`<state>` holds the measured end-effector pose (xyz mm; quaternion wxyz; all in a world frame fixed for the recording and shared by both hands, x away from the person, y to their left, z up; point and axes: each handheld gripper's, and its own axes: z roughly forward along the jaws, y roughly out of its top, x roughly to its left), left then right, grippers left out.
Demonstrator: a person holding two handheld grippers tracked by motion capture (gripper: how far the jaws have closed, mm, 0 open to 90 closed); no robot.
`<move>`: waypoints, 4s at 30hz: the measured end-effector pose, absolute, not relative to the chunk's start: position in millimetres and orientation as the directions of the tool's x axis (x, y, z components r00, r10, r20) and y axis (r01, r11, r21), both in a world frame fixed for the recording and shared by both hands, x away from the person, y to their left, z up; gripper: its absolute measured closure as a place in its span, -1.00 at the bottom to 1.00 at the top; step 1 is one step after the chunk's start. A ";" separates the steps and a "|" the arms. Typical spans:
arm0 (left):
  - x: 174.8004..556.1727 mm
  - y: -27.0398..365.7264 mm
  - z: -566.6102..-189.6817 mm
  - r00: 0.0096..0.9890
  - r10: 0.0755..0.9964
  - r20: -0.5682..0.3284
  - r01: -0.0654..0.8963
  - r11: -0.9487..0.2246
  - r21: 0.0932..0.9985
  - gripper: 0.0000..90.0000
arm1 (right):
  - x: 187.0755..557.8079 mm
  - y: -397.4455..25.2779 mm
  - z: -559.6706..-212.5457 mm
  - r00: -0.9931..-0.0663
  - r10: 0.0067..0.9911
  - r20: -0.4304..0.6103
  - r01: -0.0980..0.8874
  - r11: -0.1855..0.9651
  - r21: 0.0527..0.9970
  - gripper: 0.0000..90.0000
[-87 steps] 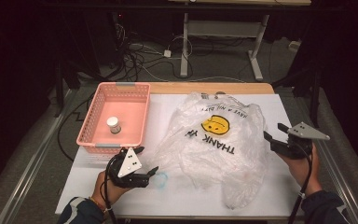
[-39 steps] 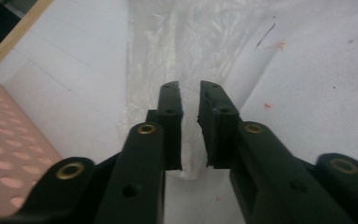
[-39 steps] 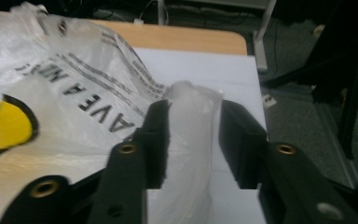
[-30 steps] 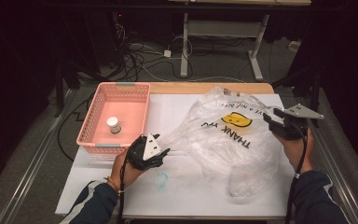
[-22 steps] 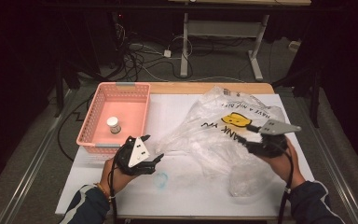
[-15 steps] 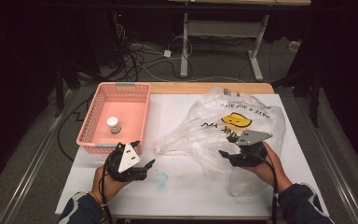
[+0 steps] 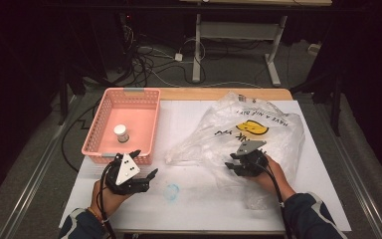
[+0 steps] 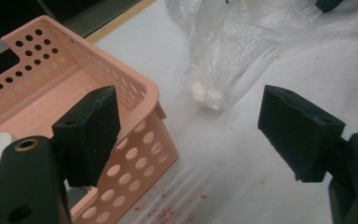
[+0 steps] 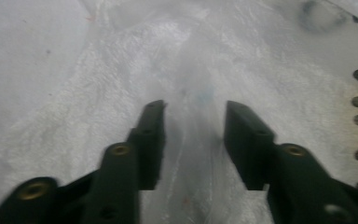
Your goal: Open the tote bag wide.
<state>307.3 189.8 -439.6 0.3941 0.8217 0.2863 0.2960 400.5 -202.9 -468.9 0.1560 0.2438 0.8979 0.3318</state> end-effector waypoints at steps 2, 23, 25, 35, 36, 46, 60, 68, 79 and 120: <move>307.7 190.0 -439.7 0.661 0.704 0.261 0.238 -0.526 0.817 -0.56 | 400.9 -203.1 -469.4 -0.832 0.547 -0.096 0.350 0.650 0.675 0.68; 307.9 189.5 -439.4 0.666 0.697 0.266 0.238 -0.536 0.810 -0.53 | 384.5 -203.0 -440.8 -0.821 0.553 -0.140 0.291 0.618 0.730 0.51; 308.0 189.2 -439.7 0.668 0.695 0.266 0.237 -0.537 0.809 -0.54 | 387.8 -200.0 -447.6 -0.824 0.550 -0.137 0.313 0.643 0.699 0.04; 308.9 187.9 -441.0 0.670 0.693 0.264 0.242 -0.541 0.806 -0.54 | 414.7 -194.5 -470.8 -0.800 0.598 -0.048 0.416 0.610 0.674 0.36; 308.9 187.9 -441.0 0.670 0.693 0.264 0.242 -0.541 0.806 -0.54 | 416.4 -194.2 -470.9 -0.796 0.603 -0.047 0.418 0.606 0.677 0.49; 309.5 188.5 -440.9 0.669 0.695 0.266 0.244 -0.543 0.804 -0.54 | 416.0 -190.1 -457.9 -0.764 0.638 -0.100 0.408 0.597 0.691 1.00; 310.1 191.9 -436.2 0.655 0.703 0.276 0.239 -0.540 0.807 -0.54 | 393.9 -199.2 -401.2 -0.712 0.682 -0.166 0.271 0.486 0.831 1.00; 313.5 203.7 -423.6 0.617 0.738 0.274 0.235 -0.505 0.830 -0.54 | 381.1 -201.2 -371.5 -0.654 0.718 -0.239 0.148 0.431 0.890 1.00; 328.9 229.3 -399.3 0.556 0.790 0.258 0.282 -0.471 0.836 -0.54 | 372.2 -194.6 -353.3 -0.607 0.737 -0.297 0.049 0.408 0.912 1.00; 489.9 254.3 -424.3 0.558 0.816 0.155 0.727 -0.570 0.384 0.01 | 366.5 -188.9 -354.4 -0.703 0.641 -0.307 0.030 0.459 0.888 1.00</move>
